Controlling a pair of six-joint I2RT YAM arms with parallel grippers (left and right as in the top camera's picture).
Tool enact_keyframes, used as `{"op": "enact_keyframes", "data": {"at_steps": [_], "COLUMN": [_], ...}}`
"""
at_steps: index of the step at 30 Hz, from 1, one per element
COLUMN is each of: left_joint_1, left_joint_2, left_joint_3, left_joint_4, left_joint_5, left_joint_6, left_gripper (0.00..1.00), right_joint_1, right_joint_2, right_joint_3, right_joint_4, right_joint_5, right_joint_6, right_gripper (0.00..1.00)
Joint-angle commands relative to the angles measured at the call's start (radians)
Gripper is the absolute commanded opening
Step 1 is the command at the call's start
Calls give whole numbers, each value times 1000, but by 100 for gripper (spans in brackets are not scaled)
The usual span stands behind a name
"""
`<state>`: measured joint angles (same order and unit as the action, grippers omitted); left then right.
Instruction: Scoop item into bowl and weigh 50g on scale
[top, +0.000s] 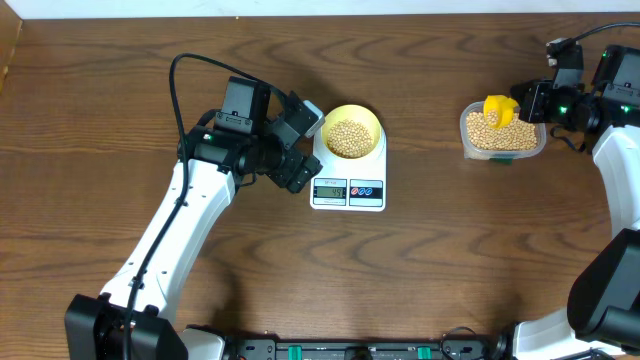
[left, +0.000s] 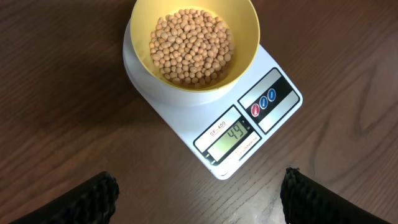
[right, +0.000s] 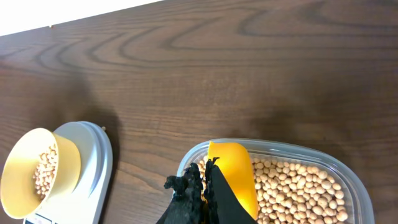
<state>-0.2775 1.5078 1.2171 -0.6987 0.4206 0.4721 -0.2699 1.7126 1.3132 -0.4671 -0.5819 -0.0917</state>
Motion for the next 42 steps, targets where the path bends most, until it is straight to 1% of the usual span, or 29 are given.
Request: {"op": "enact_keyframes", "data": {"at_steps": [1,6,13,15,24,29,34,42], "left_joint_1": [4,4,4,4,4,4,4,4], "left_joint_2": [-4,-4,-4,-4,-4,-4,-4,-4], "left_joint_3": [-11,-11,-11,-11,-11,-11,-11,-11], "left_joint_4": [0,0,0,0,0,0,0,0], "left_joint_5": [13,13,13,13,13,13,13,13], "left_joint_6": [6,6,6,6,6,6,6,6], "left_gripper": [86,86,86,86,86,86,86,86], "right_joint_1": [-3,-4,-4,-4,-6,2,53,212], "right_joint_2": [-28,-28,-28,-28,-28,-28,-28,-28], "right_joint_3": [2,2,2,2,2,2,2,2], "right_joint_4": [2,1,0,0,37,73,112,220], "right_joint_5": [-31,-31,-32,-43,-272,-323,-322,-318], "right_joint_6": [-17,31,150,165,167,243,264,264], "right_gripper": [1,1,1,1,1,1,1,1]}}
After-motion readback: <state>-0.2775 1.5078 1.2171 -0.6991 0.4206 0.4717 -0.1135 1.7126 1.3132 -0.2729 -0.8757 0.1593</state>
